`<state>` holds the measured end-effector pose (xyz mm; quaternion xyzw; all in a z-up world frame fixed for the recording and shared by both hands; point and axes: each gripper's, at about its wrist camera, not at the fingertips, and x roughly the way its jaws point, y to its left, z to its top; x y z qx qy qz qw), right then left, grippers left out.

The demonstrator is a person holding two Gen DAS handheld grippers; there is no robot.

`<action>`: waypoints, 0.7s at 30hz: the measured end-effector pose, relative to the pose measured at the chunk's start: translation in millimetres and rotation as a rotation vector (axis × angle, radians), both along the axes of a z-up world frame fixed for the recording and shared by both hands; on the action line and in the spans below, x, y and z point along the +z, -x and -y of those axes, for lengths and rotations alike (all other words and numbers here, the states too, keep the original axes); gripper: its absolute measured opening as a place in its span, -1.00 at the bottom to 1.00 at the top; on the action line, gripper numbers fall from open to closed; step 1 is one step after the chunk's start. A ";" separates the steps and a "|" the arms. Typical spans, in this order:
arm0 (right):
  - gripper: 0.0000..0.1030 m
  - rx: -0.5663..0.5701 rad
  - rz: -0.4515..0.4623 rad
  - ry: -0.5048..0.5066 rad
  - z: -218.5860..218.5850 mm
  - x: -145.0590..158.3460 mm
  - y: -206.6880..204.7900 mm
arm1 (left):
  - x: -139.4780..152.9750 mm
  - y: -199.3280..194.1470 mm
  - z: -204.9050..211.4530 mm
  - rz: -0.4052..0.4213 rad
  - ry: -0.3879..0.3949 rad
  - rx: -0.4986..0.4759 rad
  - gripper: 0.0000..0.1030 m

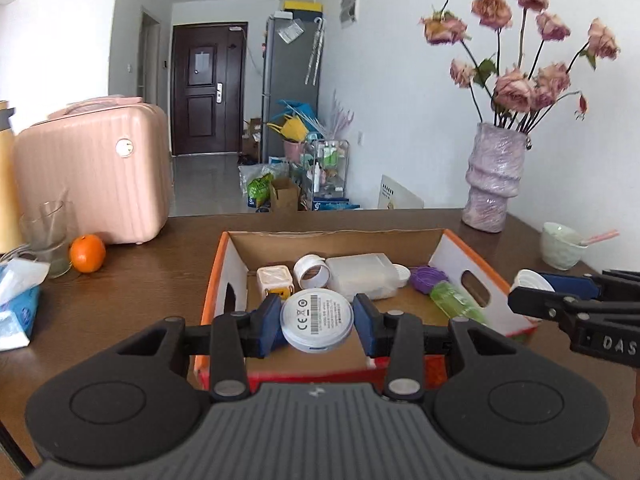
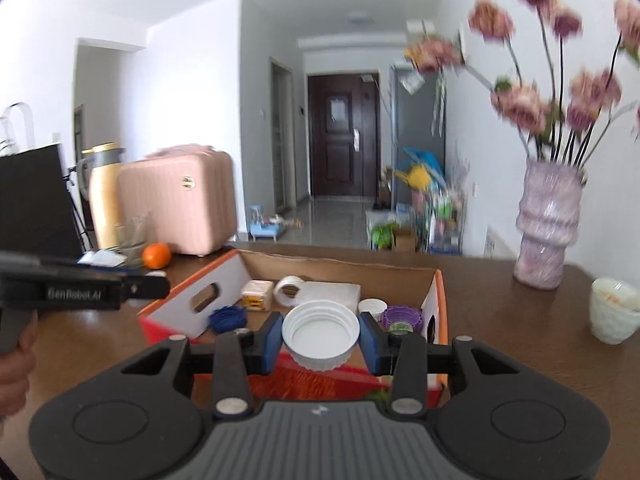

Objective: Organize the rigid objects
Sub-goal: 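Lower both white caps into the box and open both grippers, then raise both grippers out of the box and back over the table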

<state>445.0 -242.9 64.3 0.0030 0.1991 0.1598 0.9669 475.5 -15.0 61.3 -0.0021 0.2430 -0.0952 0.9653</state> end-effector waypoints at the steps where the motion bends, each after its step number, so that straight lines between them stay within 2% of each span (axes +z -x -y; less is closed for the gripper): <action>1: -0.23 -0.002 -0.025 -0.012 1.0 -2.2 -17.3 | -2.7 -15.8 -0.3 -0.034 0.010 -0.024 -0.21; 3: -0.23 -0.002 -0.095 -0.026 2.2 -9.0 -52.2 | -10.4 -50.6 -3.1 -0.128 0.055 -0.035 -0.21; 5: -0.23 -0.001 -0.162 -0.042 3.3 -15.4 -86.9 | -18.9 -81.5 1.1 -0.190 0.056 -0.053 -0.21; 8: -0.23 -0.034 -0.248 -0.051 2.5 -24.7 -133.5 | -32.4 -122.4 12.3 -0.255 0.003 -0.048 -0.21; 11: -0.22 -0.045 -0.325 -0.012 -7.3 -35.4 -169.2 | -46.9 -156.0 23.4 -0.307 -0.061 -0.049 -0.18; 14: -0.17 -0.064 -0.399 0.028 -14.9 -48.3 -197.5 | -57.0 -175.6 30.8 -0.340 -0.123 -0.045 -0.08; 15: 0.00 -0.071 -0.411 0.038 -16.6 -51.2 -203.8 | -58.6 -179.6 30.9 -0.347 -0.126 -0.038 -0.04; 16: 0.08 -0.080 -0.419 0.045 -17.4 -52.4 -208.1 | -59.3 -182.2 30.1 -0.354 -0.125 -0.023 -0.02; 17: 0.13 -0.088 -0.415 0.045 -18.3 -52.4 -209.5 | -58.6 -183.3 29.4 -0.359 -0.121 -0.024 0.01; 19: 0.13 -0.078 -0.403 0.051 -19.2 -48.8 -207.8 | -54.4 -180.3 26.6 -0.355 -0.108 -0.020 0.21; 21: 0.18 -0.072 -0.389 0.055 -18.4 -42.5 -203.2 | -47.6 -174.8 25.6 -0.346 -0.110 -0.024 0.29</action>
